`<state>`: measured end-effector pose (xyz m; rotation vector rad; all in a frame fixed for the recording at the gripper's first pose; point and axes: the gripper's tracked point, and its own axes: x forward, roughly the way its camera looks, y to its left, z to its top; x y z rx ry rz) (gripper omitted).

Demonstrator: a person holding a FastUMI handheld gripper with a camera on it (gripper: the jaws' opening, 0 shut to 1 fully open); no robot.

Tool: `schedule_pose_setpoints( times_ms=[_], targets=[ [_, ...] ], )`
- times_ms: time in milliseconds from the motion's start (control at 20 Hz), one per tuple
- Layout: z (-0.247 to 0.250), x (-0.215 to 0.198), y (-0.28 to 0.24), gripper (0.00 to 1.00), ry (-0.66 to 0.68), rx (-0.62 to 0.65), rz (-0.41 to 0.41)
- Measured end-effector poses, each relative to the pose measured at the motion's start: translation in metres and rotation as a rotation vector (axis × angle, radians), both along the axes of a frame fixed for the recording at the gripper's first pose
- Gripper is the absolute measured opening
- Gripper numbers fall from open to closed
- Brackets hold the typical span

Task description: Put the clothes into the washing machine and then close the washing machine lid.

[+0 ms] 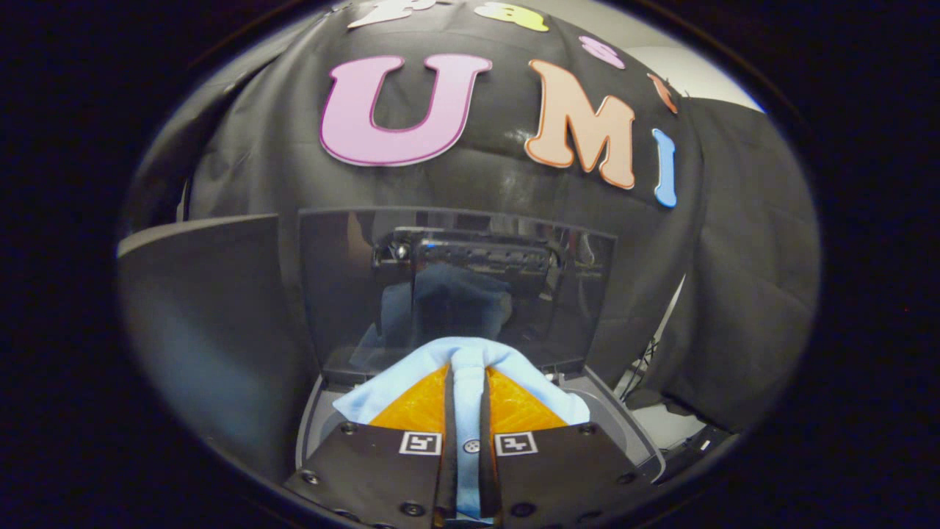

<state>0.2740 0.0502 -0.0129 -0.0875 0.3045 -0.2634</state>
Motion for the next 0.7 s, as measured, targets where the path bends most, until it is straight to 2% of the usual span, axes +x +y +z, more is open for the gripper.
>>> schedule_pose_setpoints(
  times_ms=[50, 150, 450, 700],
  targets=[
    [0.0, 0.003, 0.003, 0.2, -0.009, 0.015, 0.007],
    [0.011, 0.007, 0.008, 0.44, -0.063, 0.046, 0.019],
    [0.037, 0.0, 0.014, 0.99, -0.112, 0.046, 0.033],
    [0.066, -0.008, 0.021, 0.99, -0.175, 0.05, 0.045]
  ],
)
